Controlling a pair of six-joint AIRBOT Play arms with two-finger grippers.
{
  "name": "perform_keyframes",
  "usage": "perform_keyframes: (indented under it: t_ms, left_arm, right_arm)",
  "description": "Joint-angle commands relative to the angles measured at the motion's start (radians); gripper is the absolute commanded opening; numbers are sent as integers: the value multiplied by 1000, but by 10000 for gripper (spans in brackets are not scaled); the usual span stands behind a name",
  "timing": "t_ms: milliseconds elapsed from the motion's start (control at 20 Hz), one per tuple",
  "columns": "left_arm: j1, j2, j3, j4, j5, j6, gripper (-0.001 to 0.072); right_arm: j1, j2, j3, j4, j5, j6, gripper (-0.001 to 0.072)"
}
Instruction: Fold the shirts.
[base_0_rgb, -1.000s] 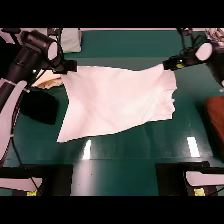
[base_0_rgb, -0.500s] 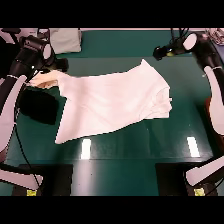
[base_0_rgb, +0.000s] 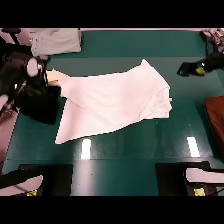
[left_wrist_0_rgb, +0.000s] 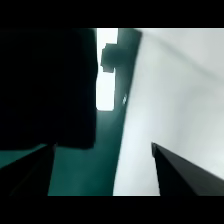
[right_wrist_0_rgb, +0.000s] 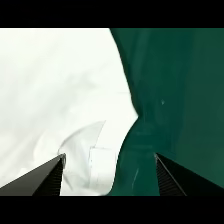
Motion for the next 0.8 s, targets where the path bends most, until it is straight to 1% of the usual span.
perform_keyframes:
  t_ms: [0, 50, 100, 200, 250, 400, 450, 500, 550, 650, 750]
  left_arm:
    - [1, 214, -325, -246, 2, 157, 681]
    - [3, 265, -388, -268, 16, 176, 612]
    - [19, 311, -443, -284, 27, 195, 595]
    - [95, 368, -512, -323, 36, 214, 595]
    - [144, 372, -526, -368, 35, 248, 595]
    - [306, 373, -565, -562, 49, 400, 596]
    - [343, 373, -577, -571, 55, 423, 597]
    - [370, 373, -595, -571, 75, 423, 622]
    - [380, 372, -618, -571, 103, 429, 667]
    - [380, 371, -664, -562, 141, 460, 666]
    - [380, 371, -703, -513, 194, 455, 667]
  right_arm:
    - [-85, 169, -257, 98, 23, -66, 629]
    - [-98, 208, -306, 98, 17, -68, 628]
    - [-106, 244, -344, 99, 9, -68, 628]
    - [-107, 312, -416, 99, 1, -68, 628]
    - [-107, 344, -450, 100, -1, -68, 629]
    - [-98, 412, -535, 120, 0, -67, 638]
    - [-98, 433, -561, 126, -1, -65, 644]
    - [-98, 445, -578, 125, -3, -64, 644]
    - [-98, 453, -587, 125, 0, -64, 644]
    - [-106, 461, -589, 125, 15, -63, 644]
    - [-114, 462, -589, 125, 20, -48, 644]
